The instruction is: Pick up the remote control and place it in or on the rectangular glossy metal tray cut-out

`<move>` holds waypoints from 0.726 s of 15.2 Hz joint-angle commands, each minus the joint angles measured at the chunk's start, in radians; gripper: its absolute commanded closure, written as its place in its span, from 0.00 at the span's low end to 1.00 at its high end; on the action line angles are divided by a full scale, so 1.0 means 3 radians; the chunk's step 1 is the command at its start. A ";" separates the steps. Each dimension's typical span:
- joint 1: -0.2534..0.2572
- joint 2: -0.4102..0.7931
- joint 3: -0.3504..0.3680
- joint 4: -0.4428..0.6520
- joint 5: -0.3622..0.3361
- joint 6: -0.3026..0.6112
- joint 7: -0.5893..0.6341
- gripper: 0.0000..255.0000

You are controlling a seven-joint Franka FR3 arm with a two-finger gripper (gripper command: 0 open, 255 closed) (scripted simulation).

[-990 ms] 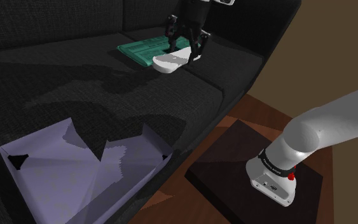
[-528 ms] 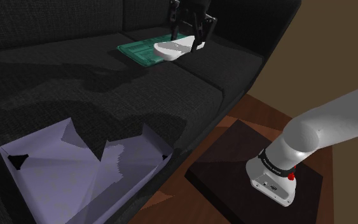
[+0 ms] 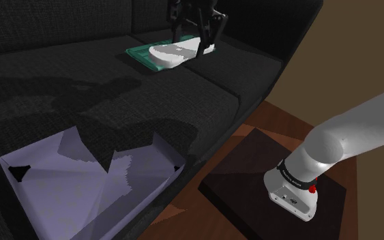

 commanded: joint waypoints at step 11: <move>0.0233 0.0956 0.1136 0.0804 -0.0708 -0.0090 0.1447 1.00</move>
